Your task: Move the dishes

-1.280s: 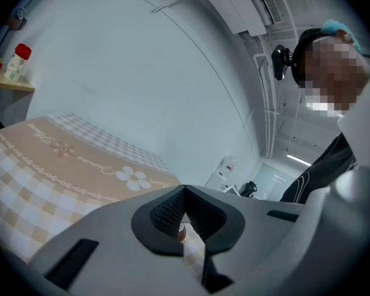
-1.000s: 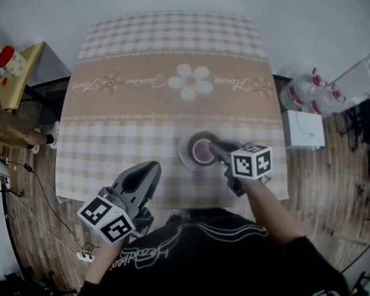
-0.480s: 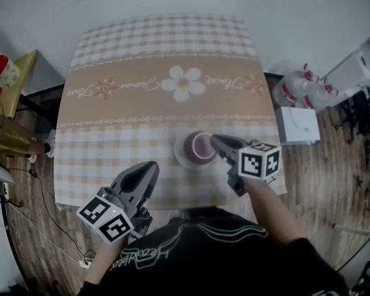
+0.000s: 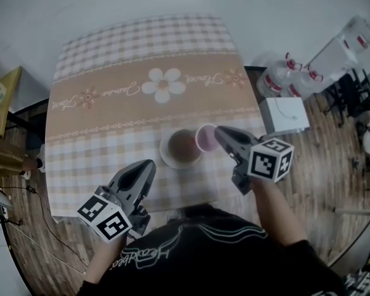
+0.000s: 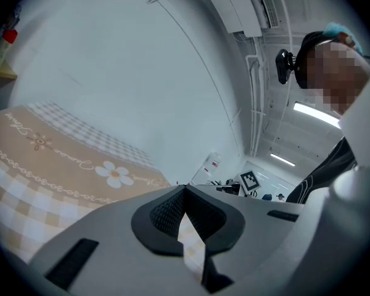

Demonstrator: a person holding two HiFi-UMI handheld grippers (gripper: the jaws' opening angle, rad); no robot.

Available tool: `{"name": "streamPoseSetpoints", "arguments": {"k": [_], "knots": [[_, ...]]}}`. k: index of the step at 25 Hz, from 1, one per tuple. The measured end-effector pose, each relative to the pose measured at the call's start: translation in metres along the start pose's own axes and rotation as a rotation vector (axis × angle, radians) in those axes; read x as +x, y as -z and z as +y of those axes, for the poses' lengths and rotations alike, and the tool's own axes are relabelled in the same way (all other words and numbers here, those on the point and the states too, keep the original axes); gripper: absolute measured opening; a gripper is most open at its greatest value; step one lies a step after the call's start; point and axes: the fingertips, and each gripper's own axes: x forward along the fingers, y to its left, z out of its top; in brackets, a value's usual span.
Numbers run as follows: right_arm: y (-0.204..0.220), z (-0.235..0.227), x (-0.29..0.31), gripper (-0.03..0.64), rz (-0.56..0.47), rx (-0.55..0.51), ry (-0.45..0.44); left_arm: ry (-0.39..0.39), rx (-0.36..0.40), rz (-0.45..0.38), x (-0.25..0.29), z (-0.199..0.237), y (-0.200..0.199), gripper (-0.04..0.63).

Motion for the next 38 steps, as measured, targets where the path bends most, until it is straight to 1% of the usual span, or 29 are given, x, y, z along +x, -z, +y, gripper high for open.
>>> {"name": "streamPoseSetpoints", "arguments": {"k": [3, 7, 14, 22, 27, 31, 38], "knots": [[-0.009, -0.013, -0.021, 0.032, -0.038, 0.031, 0.005, 0.016, -0.001, 0.015, 0.018, -0.010, 0.004, -0.006], [-0.011, -0.027, -0.043, 0.032, -0.070, 0.045, 0.039, 0.040, -0.001, 0.035, 0.033, -0.018, 0.010, -0.006], [-0.010, -0.059, -0.076, 0.032, -0.110, 0.073, 0.121, 0.075, -0.010, 0.059, 0.056, -0.027, 0.014, -0.006], [-0.011, -0.100, -0.115, 0.032, -0.152, 0.102, 0.223, 0.111, 0.000, 0.091, 0.087, -0.039, 0.019, -0.006], [-0.010, -0.122, -0.132, 0.032, -0.156, 0.107, 0.268, 0.132, -0.004, 0.111, 0.107, -0.045, 0.025, -0.006], [-0.004, -0.142, -0.144, 0.032, -0.140, 0.097, 0.322, 0.144, -0.007, 0.124, 0.122, -0.049, 0.029, -0.006], [0.012, -0.176, -0.159, 0.032, -0.112, 0.126, 0.383, 0.153, -0.015, 0.150, 0.143, -0.054, 0.037, -0.006]]}}
